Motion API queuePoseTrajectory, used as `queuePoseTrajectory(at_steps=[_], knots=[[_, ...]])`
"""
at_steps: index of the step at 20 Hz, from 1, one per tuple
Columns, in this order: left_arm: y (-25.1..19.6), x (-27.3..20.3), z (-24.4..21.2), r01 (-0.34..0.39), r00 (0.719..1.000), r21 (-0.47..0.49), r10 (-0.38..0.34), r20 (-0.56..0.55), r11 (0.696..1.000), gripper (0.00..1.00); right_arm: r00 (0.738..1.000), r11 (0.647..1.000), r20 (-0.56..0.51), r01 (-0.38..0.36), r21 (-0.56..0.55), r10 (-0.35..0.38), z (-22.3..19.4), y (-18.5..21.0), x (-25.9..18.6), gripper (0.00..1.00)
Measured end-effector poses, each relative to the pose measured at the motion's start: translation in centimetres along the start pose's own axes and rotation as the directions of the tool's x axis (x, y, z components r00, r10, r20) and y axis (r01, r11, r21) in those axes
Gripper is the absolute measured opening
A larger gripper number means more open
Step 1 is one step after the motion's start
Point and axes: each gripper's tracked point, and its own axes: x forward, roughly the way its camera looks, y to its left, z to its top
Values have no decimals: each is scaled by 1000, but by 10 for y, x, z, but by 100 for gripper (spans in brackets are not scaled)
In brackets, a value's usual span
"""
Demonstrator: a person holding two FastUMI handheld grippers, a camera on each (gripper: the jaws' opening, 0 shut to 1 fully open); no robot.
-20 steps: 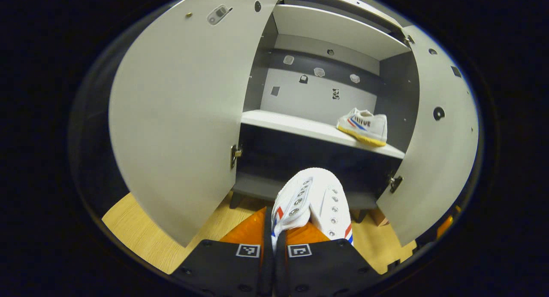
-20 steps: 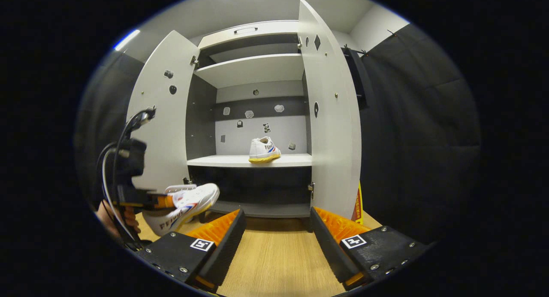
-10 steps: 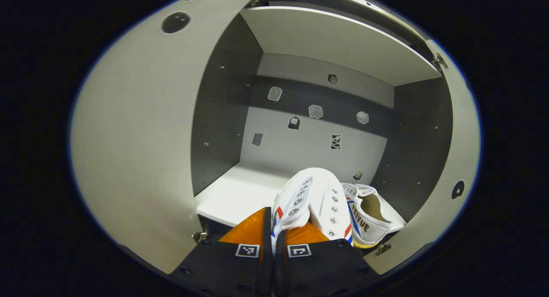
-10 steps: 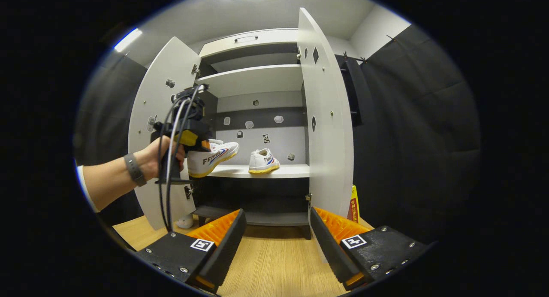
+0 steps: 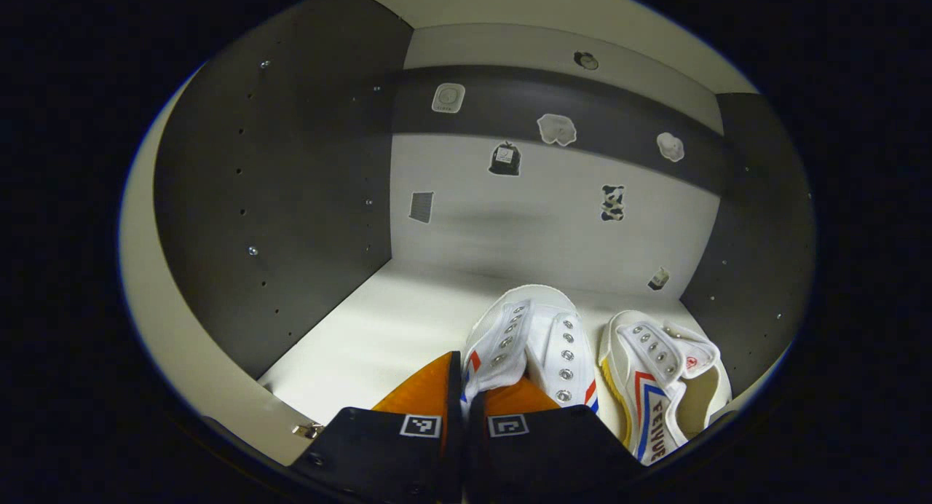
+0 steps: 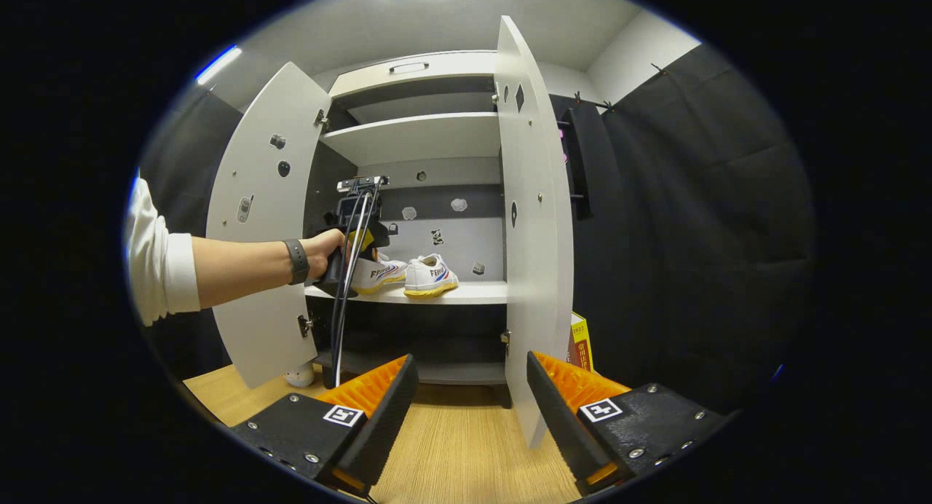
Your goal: Grab one shoe with the right hand and put it into the shoe cabinet, grab the other shoe with the left hand and put it into the shoe cabinet; then close the right door with the right hand and the left door with the left hand.
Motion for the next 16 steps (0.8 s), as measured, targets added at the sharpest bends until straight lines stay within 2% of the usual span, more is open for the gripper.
queuePoseTrajectory(at_steps=[2, 5, 7, 10, 15, 16], knots=[[4, 8, -9, -21, 999, 6, 21, -31, 1000, 9, 1000, 1000, 1, 2, -5, -2, 1, -2, 4, 92], [2, 8, -6, -3, 1000, 11, 4, -31, 1000, 10, 1000, 1000, 5, -2, -5, 2, 1, -2, 8, 92], [-2, 5, -2, 25, 1000, -15, -26, -18, 1000, 19, 1000, 1000, 5, -9, -4, 9, 0, 0, 11, 92], [-1, -7, 2, 40, 999, -2, -40, -10, 999, 41, 1000, 1000, 3, -24, -3, 24, -1, 4, 13, 92], [5, -37, 9, 49, 998, 46, -51, 34, 998, 61, 999, 998, 13, -46, 31, 46, 2, 12, 14, 93], [5, -44, 9, 59, 997, 47, -61, 42, 997, 77, 999, 998, 16, -49, 36, 48, 3, 13, 14, 92]])
